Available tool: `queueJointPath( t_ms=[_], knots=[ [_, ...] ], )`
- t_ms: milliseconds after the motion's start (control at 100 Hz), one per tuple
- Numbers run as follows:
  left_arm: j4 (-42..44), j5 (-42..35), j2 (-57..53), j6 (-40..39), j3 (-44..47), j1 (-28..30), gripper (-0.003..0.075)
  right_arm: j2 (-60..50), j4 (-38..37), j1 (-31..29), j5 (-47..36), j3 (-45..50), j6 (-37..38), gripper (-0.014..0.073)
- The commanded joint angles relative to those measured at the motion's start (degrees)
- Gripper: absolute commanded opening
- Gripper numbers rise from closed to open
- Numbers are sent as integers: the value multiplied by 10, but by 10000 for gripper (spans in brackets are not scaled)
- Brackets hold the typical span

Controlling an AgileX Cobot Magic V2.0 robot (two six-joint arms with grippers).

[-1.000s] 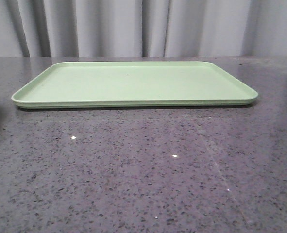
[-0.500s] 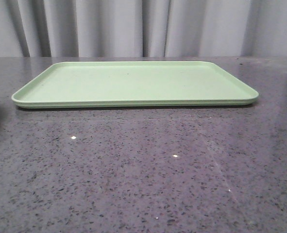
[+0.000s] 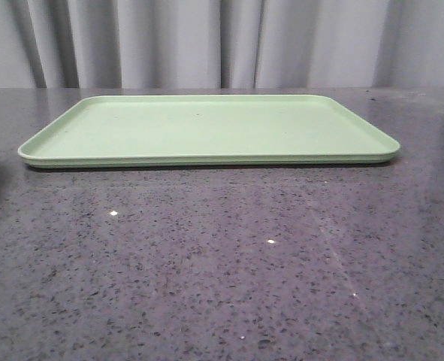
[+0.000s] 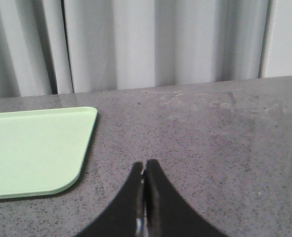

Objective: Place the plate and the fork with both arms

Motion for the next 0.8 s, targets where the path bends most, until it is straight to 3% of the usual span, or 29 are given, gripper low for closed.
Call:
queueJointPath(
  t_ms=[0, 190, 530, 650, 790],
  knots=[
    [-5, -10, 52, -2, -69, 0, -21, 45, -3, -1, 3, -63, 0, -66],
    [-5, 3, 135, -2, -149, 0, -20, 129, -3, -1, 97, -153, 0, -66],
    [-2, -2, 229, -2, -192, 0, -6, 246, -3, -1, 147, -231, 0, -50],
    [-1, -6, 234, -2, -192, 0, 90, 259, -3, -1, 151, -236, 0, 70],
    [8, -16, 234, -2, -192, 0, 272, 260, -2, -1, 151, -236, 0, 315]
  ],
)
